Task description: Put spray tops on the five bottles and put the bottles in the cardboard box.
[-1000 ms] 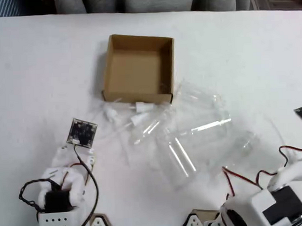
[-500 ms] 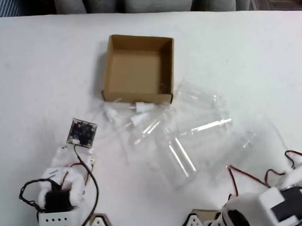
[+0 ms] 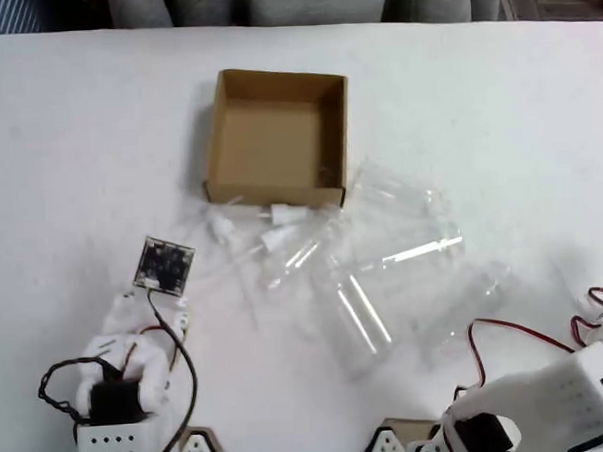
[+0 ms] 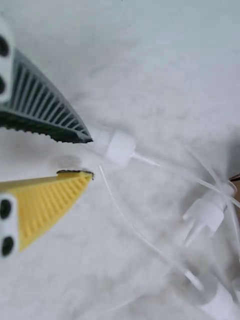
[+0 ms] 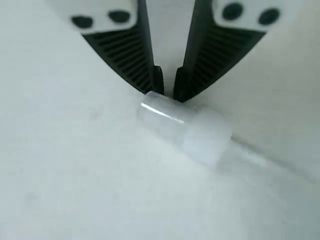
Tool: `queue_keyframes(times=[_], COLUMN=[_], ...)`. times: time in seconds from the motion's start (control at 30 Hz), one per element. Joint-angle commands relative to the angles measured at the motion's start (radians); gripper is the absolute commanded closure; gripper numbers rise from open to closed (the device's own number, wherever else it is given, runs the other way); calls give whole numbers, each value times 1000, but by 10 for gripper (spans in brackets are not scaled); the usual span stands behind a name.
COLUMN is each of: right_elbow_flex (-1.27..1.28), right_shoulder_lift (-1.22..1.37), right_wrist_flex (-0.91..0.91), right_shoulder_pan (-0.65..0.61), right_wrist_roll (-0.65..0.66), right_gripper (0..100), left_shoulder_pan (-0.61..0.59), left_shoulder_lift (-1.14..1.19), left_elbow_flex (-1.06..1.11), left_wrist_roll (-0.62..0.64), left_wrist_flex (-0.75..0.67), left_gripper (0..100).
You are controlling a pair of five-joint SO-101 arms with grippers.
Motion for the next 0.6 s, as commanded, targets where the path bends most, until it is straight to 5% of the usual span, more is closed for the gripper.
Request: queue_keyframes(times=[0.0, 0.57], right_elbow_flex=[-121, -684], right_shoulder_lift=[5, 386], right_wrist_flex=[18, 111], right_shoulder_pan=[-1, -99], right_wrist_roll=[-26, -120], right_gripper=[982, 982], left_shoulder_pan=[-10, -10], left_shoulder_lift=[-18, -18], left_elbow_flex=[-3, -3], left_wrist_roll=[-9, -9], left_wrist_flex=[15, 15], left_gripper=[894, 894])
